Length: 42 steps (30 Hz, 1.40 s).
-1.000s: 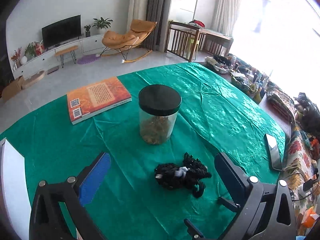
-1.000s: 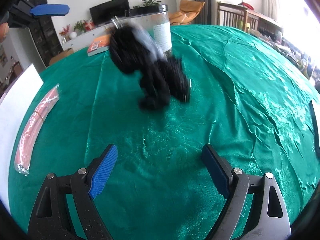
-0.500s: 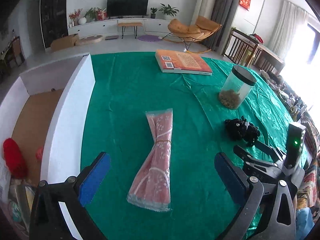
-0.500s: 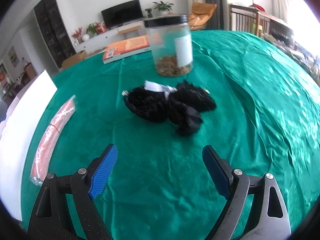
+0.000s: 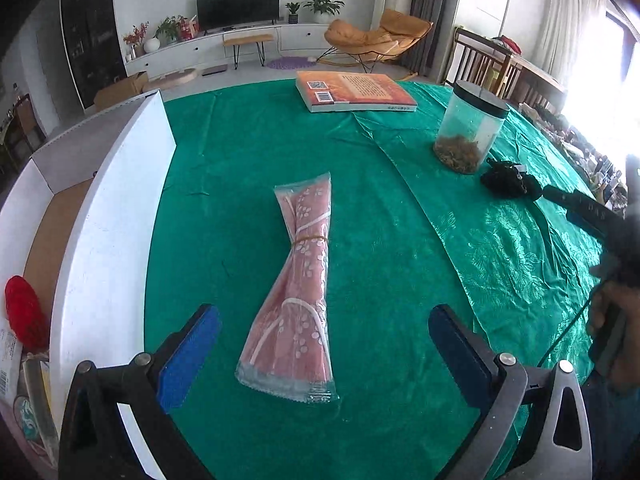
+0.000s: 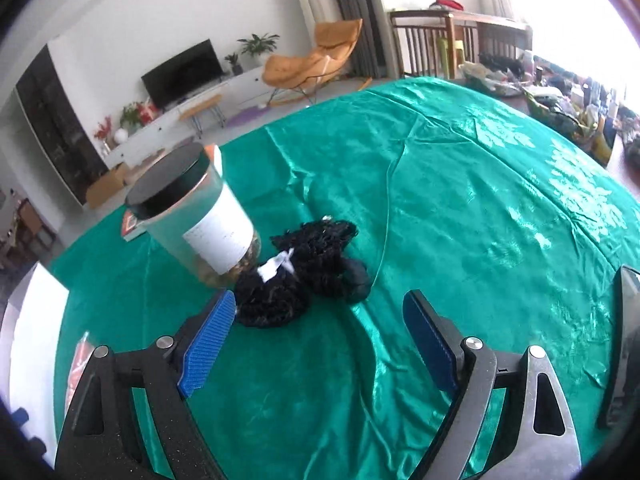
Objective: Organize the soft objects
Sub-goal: 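Lower the right gripper onto the black yarn bundle and grasp it, then grasp the pink floral bag with the left gripper while the right lifts the black yarn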
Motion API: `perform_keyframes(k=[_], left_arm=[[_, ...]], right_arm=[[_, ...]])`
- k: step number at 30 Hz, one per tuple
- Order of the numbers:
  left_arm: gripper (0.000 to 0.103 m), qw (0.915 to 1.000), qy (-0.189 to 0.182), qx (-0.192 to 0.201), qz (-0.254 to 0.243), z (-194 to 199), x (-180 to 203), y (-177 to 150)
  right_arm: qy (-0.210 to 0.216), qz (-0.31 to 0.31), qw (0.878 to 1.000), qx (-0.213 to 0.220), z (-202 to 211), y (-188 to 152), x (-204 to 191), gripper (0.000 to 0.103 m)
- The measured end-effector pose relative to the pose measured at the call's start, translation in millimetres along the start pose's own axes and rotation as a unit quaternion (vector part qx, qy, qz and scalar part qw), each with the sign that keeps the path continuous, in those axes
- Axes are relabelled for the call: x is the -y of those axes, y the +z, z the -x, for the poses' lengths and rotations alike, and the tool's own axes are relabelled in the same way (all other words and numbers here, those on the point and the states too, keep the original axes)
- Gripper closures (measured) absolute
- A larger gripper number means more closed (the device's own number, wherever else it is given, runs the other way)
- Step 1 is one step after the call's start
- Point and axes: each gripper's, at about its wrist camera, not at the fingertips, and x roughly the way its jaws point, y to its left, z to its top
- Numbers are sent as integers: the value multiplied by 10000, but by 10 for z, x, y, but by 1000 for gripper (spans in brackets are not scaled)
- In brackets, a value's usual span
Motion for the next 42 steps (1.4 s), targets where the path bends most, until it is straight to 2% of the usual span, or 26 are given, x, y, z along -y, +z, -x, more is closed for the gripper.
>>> perform_keyframes(k=[3,7,9,11,15,17,19,21,22,24,25,26,27,29,32,35,37,39,40,41,42], left_arm=[[0,9999,15,-105,-44,-3,11,-24],[0,9995,132,-139,-255,45,-2,-27],[0,9991,197,-180,-321,24,-17,-17],[0,9988,236,-205,-369,-41,-23,3],[0,9965,600,-303,-495,-293,-39,70],[0,9968,607,-421,-317,-427,-95,101],[0,9975,459,-536,-75,-556,-155,127],[2,9961,578,-664,-25,-686,-168,138],[6,9950,684,-724,-65,-744,-156,133],[39,9932,759,-878,-119,-832,-130,94],[47,9956,577,-745,-16,-804,-140,82],[59,9959,549,-714,11,-801,-141,72],[66,9961,569,-677,-20,-798,-131,63],[72,9963,637,-571,-71,-784,-110,51],[75,9977,473,-478,114,-754,-131,36],[75,9981,336,-459,216,-747,-156,28],[75,9983,304,-447,213,-740,-157,35],[77,9985,227,-414,266,-723,-173,50],[78,9986,166,-380,322,-714,-190,69],[80,9986,93,-333,404,-700,-211,96],[81,9983,0,-281,516,-679,-239,129]], right_arm=[[137,220,9994,-239,52,-464,-195,15],[18,554,9978,-371,62,-899,-319,15],[119,553,9978,-338,92,-894,-309,15],[36,502,9982,-335,77,-903,-274,15],[61,450,9984,-348,54,-914,-255,14],[75,440,9984,-334,52,-913,-260,14],[64,449,9984,-326,51,-918,-264,14],[22,490,9983,-330,45,-924,-279,14],[9,502,9982,-334,42,-923,-284,14],[159,372,9987,-319,60,-904,-238,14],[385,150,9988,-269,93,-876,-166,14],[643,-147,9977,-167,140,-827,-73,14],[835,-469,9954,-38,182,-754,37,14],[1025,-972,9900,13,167,-522,201,15],[1511,-1692,9734,-334,-111,-62,329,16],[1338,-2175,9656,-495,-466,260,366,16],[987,-2394,9641,-586,-708,359,404,16],[837,-2436,9640,-665,-895,418,421,17],[653,-2097,9724,-784,-944,502,354,28],[651,-1785,9764,-1030,-1034,567,296,74],[722,-1693,9772,-1063,-1064,618,299,72]])
